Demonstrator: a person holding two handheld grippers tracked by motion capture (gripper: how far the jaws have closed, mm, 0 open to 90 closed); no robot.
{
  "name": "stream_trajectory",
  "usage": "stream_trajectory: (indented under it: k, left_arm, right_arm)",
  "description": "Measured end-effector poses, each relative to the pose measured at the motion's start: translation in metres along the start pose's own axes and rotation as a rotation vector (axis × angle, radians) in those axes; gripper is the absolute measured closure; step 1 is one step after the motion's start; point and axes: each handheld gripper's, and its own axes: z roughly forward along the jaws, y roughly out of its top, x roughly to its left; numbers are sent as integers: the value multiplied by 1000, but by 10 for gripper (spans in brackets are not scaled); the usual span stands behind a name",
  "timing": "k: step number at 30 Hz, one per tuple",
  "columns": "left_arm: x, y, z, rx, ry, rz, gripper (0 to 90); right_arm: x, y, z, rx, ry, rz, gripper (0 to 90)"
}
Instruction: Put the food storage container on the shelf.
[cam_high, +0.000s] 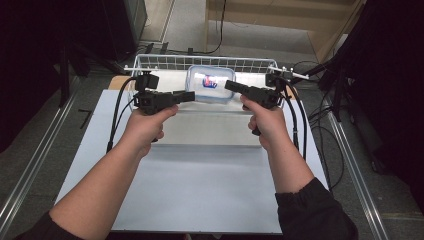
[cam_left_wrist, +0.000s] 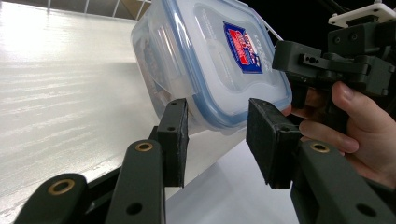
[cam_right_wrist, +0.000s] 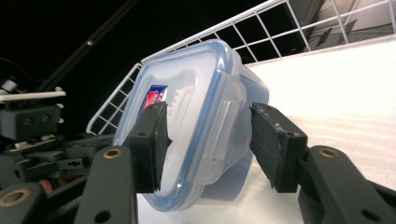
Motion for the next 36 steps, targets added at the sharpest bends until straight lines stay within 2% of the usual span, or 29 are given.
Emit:
stream_trajectory:
  k: [3, 10, 13, 16, 17, 18, 19, 20, 21, 22, 23, 24, 25, 28, 29, 30, 32, 33, 36]
  left_arm:
    - [-1, 0, 0, -5, 21, 11, 566]
    - [-2, 0, -3, -14, 26, 18, 533]
    - [-5, 0, -8, -36, 39, 26, 495]
    - [-6, -1, -13, -49, 33, 29, 437]
    - [-10, -4, -19, -57, 52, 73, 422]
    - [-10, -4, -19, -57, 52, 73, 408]
    - [-16, -10, -23, -58, 78, 126, 393]
    - [-16, -10, -23, -58, 78, 126, 382]
    - [-20, -17, -27, -58, 102, 168, 370]
    - [-20, -17, -27, -58, 102, 168, 356]
    - [-25, -25, -30, -55, 125, 220, 344]
    - [-25, -25, -30, -55, 125, 220, 336]
    - [-28, -35, -33, -50, 140, 265, 326]
    - [-29, -50, -36, -45, 165, 315, 292]
    - [-29, -50, -36, -45, 165, 315, 282]
    - [-28, -62, -38, -38, 171, 340, 274]
    - [-28, -68, -38, -35, 170, 340, 270]
    - [-26, -80, -40, -19, 187, 364, 239]
    - [-25, -99, -45, -18, 213, 396, 202]
  right_arm:
    - [0, 0, 1, -4, -13, -7, 472]
    - [2, -1, 2, -1, -29, -28, 469]
    - [5, -1, 0, -19, -47, -51, 431]
    - [8, -1, -3, -23, -56, -72, 397]
    - [15, -3, -8, -20, -71, -124, 363]
    - [15, -3, -8, -20, -71, -124, 363]
    - [23, -7, -15, -14, -106, -205, 318]
    - [27, -10, -18, -13, -125, -245, 300]
    - [31, -13, -21, -15, -135, -272, 286]
    - [31, -13, -21, -15, -135, -272, 286]
    - [36, -19, -27, -14, -139, -306, 264]
    - [36, -19, -27, -14, -139, -306, 264]
    - [39, -25, -33, -30, -141, -328, 227]
    - [41, -35, -39, -37, -157, -352, 174]
    - [41, -35, -39, -37, -157, -352, 174]
    - [41, -44, -44, -54, -180, -380, 140]
    - [41, -49, -46, -61, -195, -393, 141]
    - [39, -59, -50, -60, -212, -412, 126]
    - [36, -76, -57, -71, -260, -463, 98]
